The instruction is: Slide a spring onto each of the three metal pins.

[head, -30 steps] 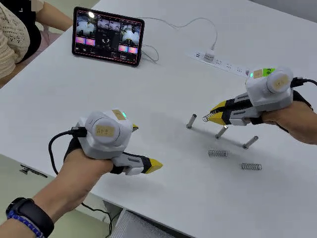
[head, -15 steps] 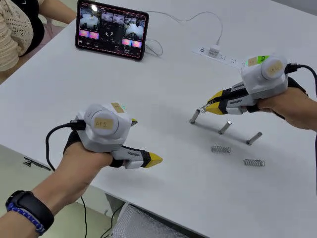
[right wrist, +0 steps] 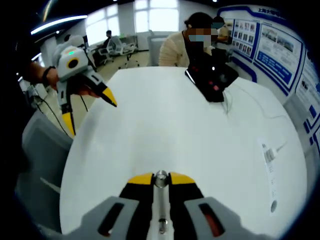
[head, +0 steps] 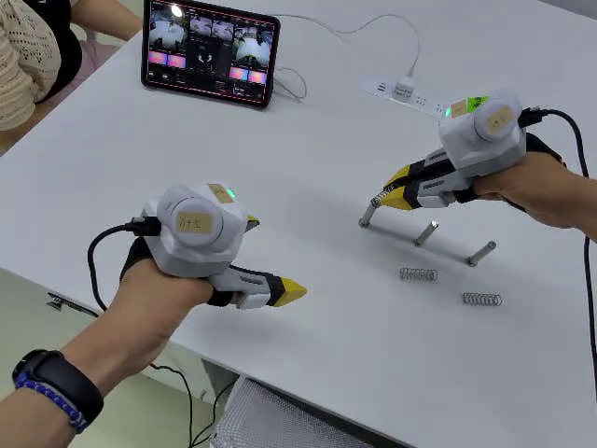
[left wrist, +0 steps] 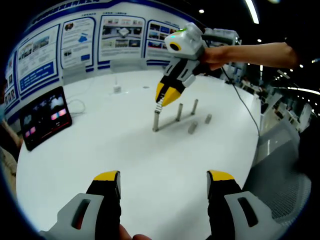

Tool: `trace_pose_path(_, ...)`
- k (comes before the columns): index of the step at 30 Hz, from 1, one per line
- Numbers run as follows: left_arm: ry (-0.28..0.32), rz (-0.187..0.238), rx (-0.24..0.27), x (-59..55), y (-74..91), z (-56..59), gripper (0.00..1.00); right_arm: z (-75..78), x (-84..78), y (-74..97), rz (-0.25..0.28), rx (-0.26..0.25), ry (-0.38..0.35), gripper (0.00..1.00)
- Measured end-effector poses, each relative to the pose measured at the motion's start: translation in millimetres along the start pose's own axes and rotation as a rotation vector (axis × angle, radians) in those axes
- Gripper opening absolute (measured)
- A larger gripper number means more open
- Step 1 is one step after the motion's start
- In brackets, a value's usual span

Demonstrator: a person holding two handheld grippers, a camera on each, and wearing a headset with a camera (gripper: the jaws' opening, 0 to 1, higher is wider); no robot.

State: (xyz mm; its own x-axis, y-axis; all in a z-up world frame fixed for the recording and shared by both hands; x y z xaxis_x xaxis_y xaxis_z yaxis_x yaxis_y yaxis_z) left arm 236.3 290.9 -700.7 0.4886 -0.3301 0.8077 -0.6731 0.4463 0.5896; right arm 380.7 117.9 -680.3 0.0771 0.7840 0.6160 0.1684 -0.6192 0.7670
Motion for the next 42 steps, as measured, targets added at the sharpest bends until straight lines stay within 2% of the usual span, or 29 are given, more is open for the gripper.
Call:
trace_pose_path(16, -0.007, -0.001, 0.003, 0.7, 1.6, 0.1, 0.7, 3.6, 6.8, -9.2, -0.044, 0.026, 0.03, 0.13)
trace_pose_path(23, -0.011, -0.001, 0.002, 2.6, 2.5, 0.8, 0.7, 4.3, 1.5, -16.1, -0.071, 0.039, 0.032, 0.13)
trace_pose_path(42, 0.001, -0.007, 0.01, -3.5, 3.8, -2.3, 0.69, 2.7, -10.2, -35.6, -0.121, 0.055, 0.055, 0.13)
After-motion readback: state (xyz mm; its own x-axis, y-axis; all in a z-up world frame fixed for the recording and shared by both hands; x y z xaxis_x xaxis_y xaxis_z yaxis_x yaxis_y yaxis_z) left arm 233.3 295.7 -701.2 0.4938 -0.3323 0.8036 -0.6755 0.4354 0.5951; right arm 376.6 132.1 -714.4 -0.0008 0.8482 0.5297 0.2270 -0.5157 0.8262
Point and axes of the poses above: the centre of the closed fingertips' face, and the gripper's own axes: y roughly backward along the fingers, z roughly to its right, x roughly out of its top, the point moved 6 cm from there along y, roughly backward along the fingers, and after that the axes turned 13 degrees about x, right-handed, at the moved point
